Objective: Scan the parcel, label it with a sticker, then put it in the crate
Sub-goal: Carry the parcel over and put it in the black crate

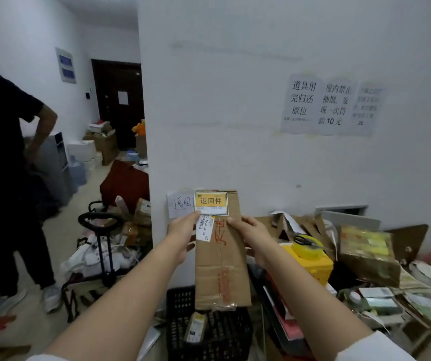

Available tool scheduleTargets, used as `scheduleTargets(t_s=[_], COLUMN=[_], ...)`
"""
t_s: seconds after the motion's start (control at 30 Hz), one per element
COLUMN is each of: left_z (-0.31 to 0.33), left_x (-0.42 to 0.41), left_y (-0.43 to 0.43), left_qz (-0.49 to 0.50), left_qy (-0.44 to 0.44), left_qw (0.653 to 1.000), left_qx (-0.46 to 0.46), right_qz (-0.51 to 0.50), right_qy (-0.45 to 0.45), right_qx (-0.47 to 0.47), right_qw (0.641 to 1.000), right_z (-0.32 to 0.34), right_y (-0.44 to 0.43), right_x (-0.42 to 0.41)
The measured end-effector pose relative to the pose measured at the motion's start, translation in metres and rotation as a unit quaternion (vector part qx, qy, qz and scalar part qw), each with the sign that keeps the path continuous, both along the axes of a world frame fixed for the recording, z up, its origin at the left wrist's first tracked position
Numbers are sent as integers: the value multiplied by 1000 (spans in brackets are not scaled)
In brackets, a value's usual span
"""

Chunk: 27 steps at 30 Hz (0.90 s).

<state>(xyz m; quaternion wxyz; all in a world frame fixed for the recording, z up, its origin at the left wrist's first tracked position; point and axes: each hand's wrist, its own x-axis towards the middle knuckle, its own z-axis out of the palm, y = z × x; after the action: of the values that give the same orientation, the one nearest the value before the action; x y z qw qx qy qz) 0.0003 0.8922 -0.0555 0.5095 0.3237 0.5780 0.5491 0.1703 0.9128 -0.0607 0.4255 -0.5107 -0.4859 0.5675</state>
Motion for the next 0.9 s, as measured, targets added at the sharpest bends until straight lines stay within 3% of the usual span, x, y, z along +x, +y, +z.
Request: scheduleTargets(t_s=[0.43,0.9], left_z=[-28,-63], left_x=[-61,-125], left_y=[160,347], left_qz=[7,-42], left_qy=[-30,-35], left_qw=[1000,997], left_qx=[-5,-46], right_qz=[70,8], right_qy=[16,37], right_qx=[-4,-58], right_qw=[997,998], right_z=[-38,-83], right_y=[160,331], right_x=[-56,-132])
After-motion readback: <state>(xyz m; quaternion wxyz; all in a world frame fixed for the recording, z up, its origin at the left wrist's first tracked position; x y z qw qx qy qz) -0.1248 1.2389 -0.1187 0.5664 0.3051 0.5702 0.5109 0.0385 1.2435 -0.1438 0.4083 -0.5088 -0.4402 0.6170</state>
